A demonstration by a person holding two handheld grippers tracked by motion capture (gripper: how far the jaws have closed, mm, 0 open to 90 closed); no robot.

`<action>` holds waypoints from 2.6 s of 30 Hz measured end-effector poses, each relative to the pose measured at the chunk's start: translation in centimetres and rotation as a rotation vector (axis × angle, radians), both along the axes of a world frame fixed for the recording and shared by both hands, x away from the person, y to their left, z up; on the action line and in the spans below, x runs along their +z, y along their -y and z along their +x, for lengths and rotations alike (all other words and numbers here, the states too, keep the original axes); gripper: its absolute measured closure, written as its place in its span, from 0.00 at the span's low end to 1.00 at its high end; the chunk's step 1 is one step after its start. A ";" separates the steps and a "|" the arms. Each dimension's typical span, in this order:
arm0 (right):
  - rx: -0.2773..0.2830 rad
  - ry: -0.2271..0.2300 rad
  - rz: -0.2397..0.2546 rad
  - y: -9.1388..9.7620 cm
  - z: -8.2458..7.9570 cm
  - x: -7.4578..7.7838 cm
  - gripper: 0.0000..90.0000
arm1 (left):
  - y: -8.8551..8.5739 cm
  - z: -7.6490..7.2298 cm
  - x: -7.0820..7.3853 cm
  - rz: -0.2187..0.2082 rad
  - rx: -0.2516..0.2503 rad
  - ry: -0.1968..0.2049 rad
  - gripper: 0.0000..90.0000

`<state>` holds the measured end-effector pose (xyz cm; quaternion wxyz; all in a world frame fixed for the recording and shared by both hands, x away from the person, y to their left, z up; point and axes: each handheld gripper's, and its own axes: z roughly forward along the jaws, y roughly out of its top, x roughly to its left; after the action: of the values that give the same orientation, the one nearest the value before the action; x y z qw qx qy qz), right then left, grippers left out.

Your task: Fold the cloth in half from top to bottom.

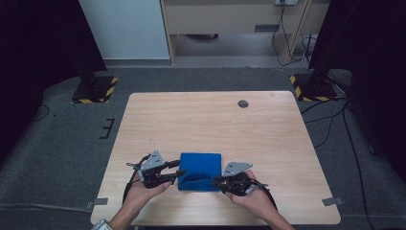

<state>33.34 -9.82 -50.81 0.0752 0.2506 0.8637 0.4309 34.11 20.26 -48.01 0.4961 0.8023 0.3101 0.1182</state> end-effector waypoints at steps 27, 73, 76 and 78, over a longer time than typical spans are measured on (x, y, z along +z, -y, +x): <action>-0.078 0.004 0.014 -0.9 1.1 1.2 0.54 | 2.0 0.2 -2.6 0.187 -0.020 -0.033 0.57; -0.203 0.064 -0.040 -0.9 5.2 1.7 0.10 | -0.3 3.4 -0.6 0.175 0.133 -0.029 0.06; -0.203 0.075 -0.031 -0.9 5.4 2.2 0.10 | -0.3 3.7 -0.3 0.166 0.144 -0.029 0.06; -0.203 0.077 -0.029 -0.9 5.5 2.5 0.10 | -0.4 3.8 -0.1 0.163 0.150 -0.030 0.06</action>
<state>38.82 -8.91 -48.32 0.1553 0.3188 0.8365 0.4177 37.92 20.63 -48.13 0.4145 0.8163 0.3658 0.1678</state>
